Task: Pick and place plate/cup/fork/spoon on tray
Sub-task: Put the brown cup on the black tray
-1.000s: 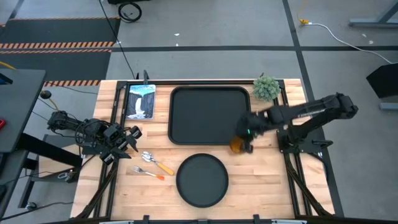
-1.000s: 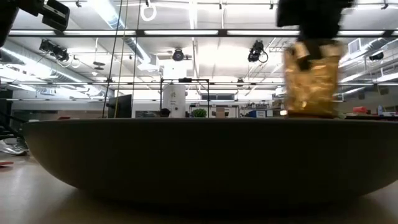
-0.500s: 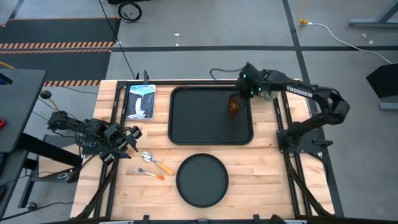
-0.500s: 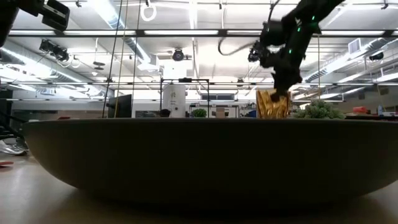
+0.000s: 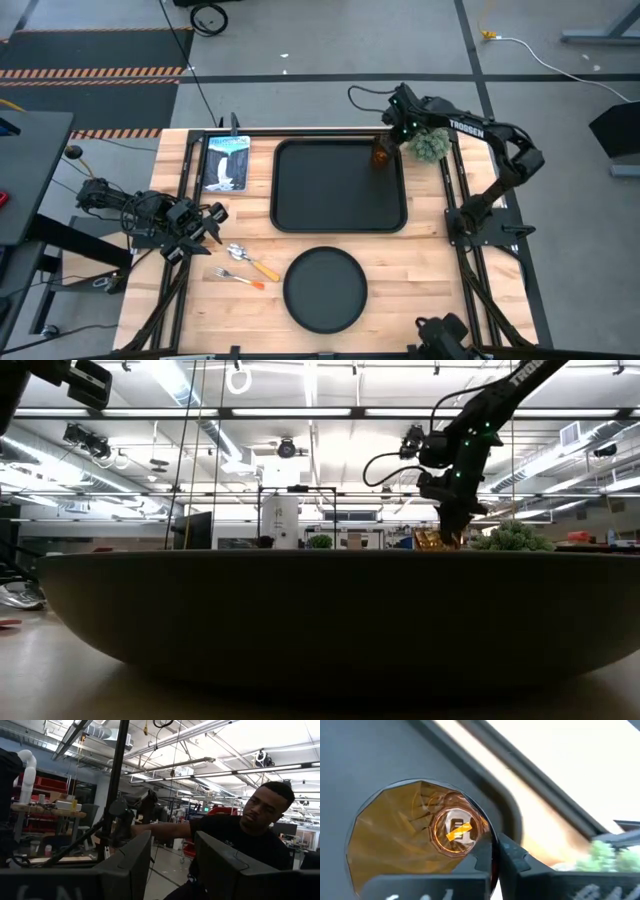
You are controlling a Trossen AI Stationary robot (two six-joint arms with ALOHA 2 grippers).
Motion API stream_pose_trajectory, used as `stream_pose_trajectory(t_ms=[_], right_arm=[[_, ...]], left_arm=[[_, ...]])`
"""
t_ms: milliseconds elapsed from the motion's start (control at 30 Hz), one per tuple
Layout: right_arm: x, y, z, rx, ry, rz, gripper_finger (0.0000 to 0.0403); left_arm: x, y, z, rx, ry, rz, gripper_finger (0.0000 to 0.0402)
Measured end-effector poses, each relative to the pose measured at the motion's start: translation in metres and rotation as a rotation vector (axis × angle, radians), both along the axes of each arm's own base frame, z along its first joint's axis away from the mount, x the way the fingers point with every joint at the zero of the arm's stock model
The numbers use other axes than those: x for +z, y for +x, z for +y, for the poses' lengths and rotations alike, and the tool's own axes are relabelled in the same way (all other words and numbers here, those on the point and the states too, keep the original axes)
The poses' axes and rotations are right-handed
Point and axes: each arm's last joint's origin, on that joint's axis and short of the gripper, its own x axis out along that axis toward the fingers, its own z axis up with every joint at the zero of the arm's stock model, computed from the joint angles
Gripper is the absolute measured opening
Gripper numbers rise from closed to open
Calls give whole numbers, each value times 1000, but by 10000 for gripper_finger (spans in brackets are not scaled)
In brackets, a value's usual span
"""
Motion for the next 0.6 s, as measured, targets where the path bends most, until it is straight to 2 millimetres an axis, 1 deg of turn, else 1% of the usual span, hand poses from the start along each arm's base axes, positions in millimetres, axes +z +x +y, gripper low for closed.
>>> stream_pose_trajectory(t_ms=[167,367,467,600], right_arm=[[1,-4,-12,-36,5,21,27],[-3,-7,-14,-36,40,23,30],[-4,-6,-13,-17,47,29,48],[-4,-4,-12,9,41,33,88]], left_arm=[[0,0,0,0,0,0,162],[0,0,0,0,0,0,162],[0,0,0,0,0,0,162],[0,0,0,0,0,0,162]])
